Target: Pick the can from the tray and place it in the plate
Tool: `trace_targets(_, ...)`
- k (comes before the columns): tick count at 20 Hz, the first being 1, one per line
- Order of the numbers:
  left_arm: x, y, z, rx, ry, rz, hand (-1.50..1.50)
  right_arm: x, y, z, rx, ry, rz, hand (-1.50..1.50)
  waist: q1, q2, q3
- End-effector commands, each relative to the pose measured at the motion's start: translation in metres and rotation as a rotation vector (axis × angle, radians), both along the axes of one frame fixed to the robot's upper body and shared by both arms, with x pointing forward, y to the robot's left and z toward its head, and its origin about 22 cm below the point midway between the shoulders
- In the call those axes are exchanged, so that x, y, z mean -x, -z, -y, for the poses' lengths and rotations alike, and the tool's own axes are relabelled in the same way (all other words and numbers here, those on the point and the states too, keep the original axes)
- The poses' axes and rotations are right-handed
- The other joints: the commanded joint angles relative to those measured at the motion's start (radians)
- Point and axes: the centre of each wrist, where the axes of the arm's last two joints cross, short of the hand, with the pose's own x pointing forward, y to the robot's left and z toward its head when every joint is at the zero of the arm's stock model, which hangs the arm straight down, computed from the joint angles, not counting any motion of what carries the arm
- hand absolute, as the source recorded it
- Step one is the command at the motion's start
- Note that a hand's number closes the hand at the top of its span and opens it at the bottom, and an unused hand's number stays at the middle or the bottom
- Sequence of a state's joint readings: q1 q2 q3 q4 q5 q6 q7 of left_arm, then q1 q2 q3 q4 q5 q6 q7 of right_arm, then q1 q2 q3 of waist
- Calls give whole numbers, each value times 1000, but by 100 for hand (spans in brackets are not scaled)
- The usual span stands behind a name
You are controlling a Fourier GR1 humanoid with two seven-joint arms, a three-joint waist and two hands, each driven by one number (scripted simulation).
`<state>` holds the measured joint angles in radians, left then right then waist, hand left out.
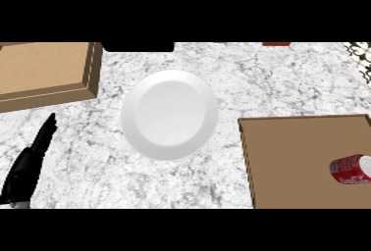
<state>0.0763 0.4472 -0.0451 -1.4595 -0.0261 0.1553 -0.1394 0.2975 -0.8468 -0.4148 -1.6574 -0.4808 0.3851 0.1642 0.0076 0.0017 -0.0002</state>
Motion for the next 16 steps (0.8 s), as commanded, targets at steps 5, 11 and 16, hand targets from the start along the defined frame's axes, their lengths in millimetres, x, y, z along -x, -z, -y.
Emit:
trace_targets(5, -4, -5, 10, 14, 9, 10, 0, -37, 15, 0, 166, -124, -209, -150, 14, 2, 1)
trace_targets(11, 4, 5, 1, -3, 20, -5, 0, -34, 40, 14, 188, -216, -263, -150, -3, -1, 1)
trace_targets(16, 12, -4, 10, 14, 5, 8, 0, -54, 56, 15, 193, -246, -271, -150, 2, -2, 1)
